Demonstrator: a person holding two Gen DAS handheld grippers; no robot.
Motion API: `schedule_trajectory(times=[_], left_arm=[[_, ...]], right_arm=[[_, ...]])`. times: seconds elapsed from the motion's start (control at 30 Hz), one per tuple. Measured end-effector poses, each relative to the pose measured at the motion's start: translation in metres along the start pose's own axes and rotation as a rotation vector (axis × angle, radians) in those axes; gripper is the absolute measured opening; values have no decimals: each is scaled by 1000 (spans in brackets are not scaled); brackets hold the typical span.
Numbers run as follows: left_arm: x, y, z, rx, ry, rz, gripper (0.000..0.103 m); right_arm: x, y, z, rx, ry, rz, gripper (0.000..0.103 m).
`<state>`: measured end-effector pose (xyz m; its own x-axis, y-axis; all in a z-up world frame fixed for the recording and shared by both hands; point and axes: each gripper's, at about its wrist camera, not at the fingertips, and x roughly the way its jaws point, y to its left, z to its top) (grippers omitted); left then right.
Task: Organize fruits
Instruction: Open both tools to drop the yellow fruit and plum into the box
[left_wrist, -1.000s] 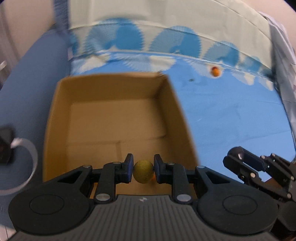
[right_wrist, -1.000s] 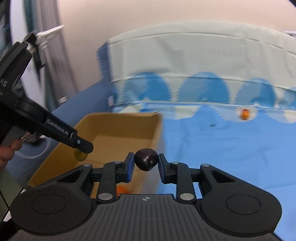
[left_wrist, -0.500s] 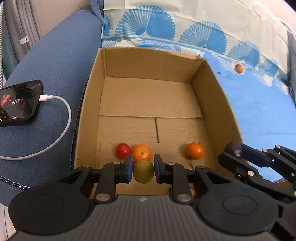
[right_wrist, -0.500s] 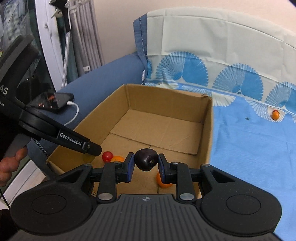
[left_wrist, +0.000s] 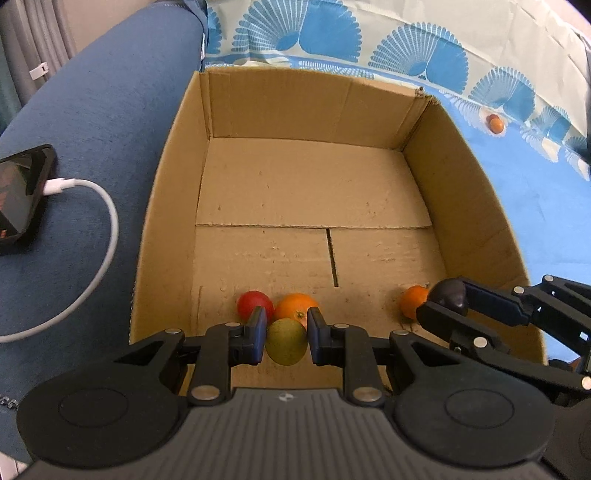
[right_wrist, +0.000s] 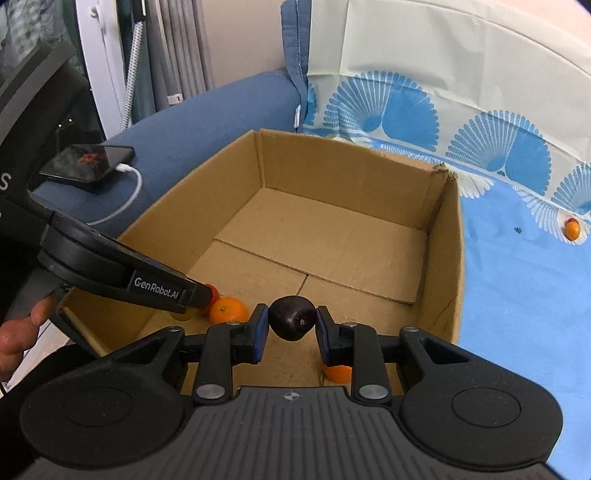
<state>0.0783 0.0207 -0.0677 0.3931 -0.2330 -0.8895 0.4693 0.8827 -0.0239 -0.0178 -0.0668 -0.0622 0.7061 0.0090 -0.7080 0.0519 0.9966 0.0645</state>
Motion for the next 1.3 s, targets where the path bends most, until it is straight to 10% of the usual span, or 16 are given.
schedule_trajectory(times=[0.67, 0.83, 1.0, 1.3], left_arm=[[28, 0, 8, 43, -26, 29, 28], [8, 1, 12, 27, -105, -9, 102], [-23, -3, 3, 58, -175, 12, 103], [-74, 2, -29, -69, -78, -5, 103]], right_arm=[[38, -3, 0, -45, 56, -27, 29], [27, -4, 7, -61, 21, -39, 68], [-4, -2, 4, -86, -5, -72, 91], [-77, 10, -13, -12, -31, -103, 98]])
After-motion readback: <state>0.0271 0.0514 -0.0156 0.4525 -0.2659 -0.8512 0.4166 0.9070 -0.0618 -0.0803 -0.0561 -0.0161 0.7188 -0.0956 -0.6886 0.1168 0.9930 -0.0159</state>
